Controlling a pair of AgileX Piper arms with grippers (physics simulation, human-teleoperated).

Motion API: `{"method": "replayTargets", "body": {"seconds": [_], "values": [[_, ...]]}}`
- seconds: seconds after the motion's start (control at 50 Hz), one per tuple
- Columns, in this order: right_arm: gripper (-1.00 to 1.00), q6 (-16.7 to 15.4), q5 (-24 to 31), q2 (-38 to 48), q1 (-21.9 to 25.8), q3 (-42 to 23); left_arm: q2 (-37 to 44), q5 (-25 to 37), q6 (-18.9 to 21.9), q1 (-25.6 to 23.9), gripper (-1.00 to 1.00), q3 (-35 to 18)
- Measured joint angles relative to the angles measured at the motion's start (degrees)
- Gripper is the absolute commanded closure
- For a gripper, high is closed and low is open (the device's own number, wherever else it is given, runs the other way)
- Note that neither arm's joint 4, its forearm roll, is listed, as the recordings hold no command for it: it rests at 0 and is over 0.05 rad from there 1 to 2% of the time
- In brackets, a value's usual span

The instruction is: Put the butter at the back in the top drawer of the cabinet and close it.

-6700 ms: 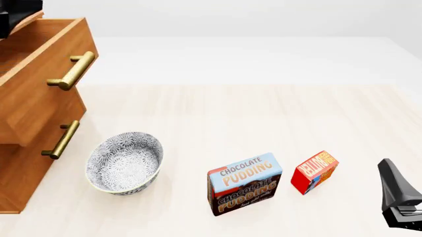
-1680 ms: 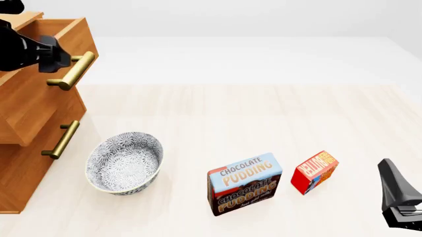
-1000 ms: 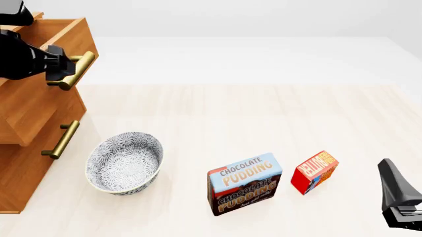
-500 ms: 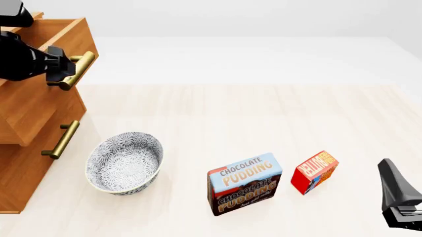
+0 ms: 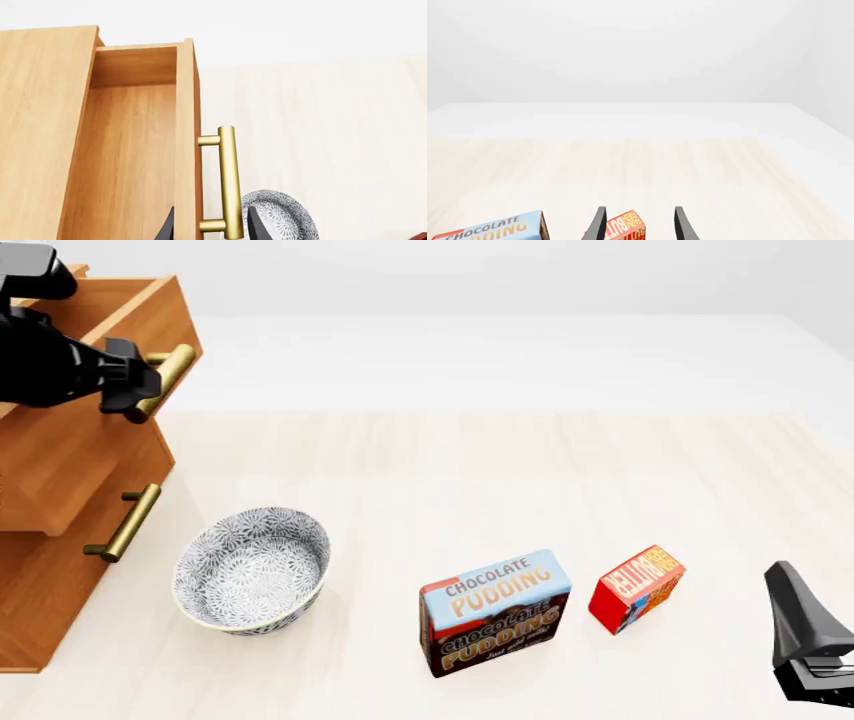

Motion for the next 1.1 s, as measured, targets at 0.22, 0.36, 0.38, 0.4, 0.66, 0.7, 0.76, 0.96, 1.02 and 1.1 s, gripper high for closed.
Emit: {"method": "replayTargets", "body": {"seconds": [0.22,0.36,0.38,0.4,0.66,0.7,0.76,0.96,1.02,1.1], "values": [[-1.00,0.00,0.00,0.00,0.00,0.00,-0.04,-0.16,-0.84,-0.69,-1.00,0.05],[-1.00,0.00,0.00,0.00,0.00,0.00,0.02,-0.19,-0.98,-1.35,-1.00,-0.03],[-1.00,0.00,0.00,0.00,0.00,0.00,0.03,-0.20,-1.00,-1.45,-1.00,-0.04],[-1.00,0.00,0.00,0.00,0.00,0.00,0.05,-0.21,-1.02,-1.54,-1.00,-0.05],[-1.00,0.00,0.00,0.00,0.00,0.00,0.60,-0.34,-1.24,-3.28,-1.00,-0.53],[-1.00,0.00,0.00,0.00,0.00,0.00,0.76,-0.40,-1.26,-3.62,-1.00,-0.66],[-1.00,0.00,0.00,0.00,0.00,0.00,1.00,-0.51,-1.39,-4.13,-1.00,-0.84],[-1.00,0.00,0.00,0.00,0.00,0.00,1.74,-0.78,-1.72,-5.73,-1.00,-1.41],[-1.00,0.00,0.00,0.00,0.00,0.00,1.95,-0.82,-1.84,-6.15,-1.00,-1.58],[-1.00,0.00,0.00,0.00,0.00,0.00,2.16,-0.95,-2.10,-6.75,-1.00,-1.73]]}}
